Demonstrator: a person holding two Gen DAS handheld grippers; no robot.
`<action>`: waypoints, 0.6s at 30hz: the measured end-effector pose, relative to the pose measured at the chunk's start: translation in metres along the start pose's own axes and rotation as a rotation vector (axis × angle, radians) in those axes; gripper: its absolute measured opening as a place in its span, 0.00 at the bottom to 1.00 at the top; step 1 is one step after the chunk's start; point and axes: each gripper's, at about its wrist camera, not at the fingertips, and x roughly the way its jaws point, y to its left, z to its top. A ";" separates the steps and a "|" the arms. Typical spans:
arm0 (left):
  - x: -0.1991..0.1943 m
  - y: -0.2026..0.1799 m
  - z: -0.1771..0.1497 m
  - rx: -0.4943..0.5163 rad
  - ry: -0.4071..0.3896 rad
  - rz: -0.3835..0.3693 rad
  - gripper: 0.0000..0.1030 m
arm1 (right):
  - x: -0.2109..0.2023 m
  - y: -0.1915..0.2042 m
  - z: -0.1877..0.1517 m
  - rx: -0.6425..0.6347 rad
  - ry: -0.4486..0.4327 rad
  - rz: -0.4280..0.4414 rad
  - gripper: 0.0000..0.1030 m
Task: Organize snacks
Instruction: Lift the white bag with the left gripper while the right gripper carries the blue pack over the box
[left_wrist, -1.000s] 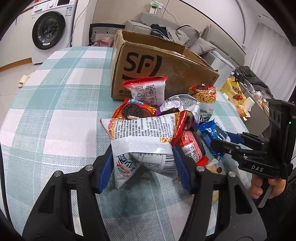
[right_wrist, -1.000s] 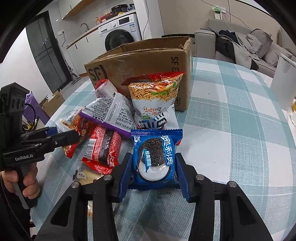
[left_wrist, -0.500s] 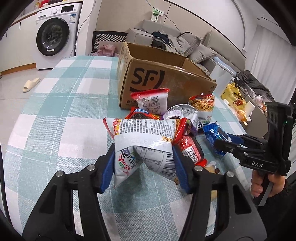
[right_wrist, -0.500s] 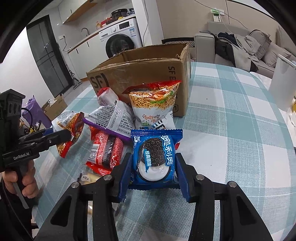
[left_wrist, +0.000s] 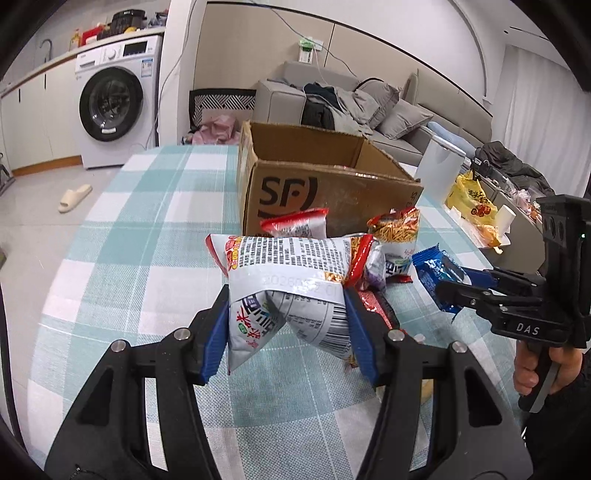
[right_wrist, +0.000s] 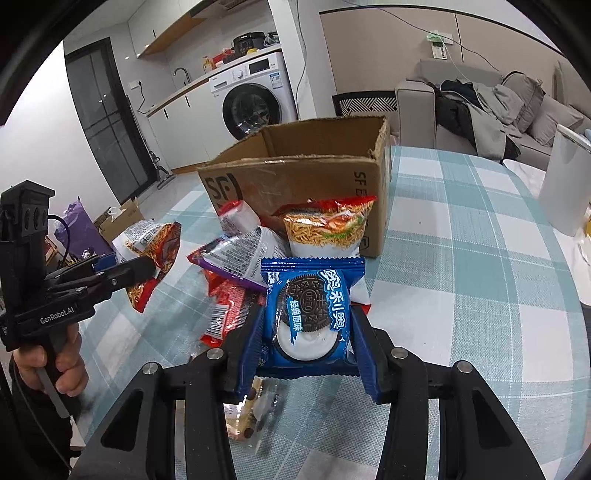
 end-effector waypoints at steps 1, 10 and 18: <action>-0.002 -0.001 0.001 0.002 -0.005 0.003 0.53 | -0.002 0.001 0.001 -0.002 -0.005 0.003 0.45; -0.013 -0.007 0.009 0.010 -0.032 0.035 0.53 | -0.017 0.005 0.007 0.001 -0.051 0.021 0.45; -0.018 -0.006 0.016 0.002 -0.048 0.049 0.53 | -0.027 0.009 0.014 0.002 -0.091 0.039 0.45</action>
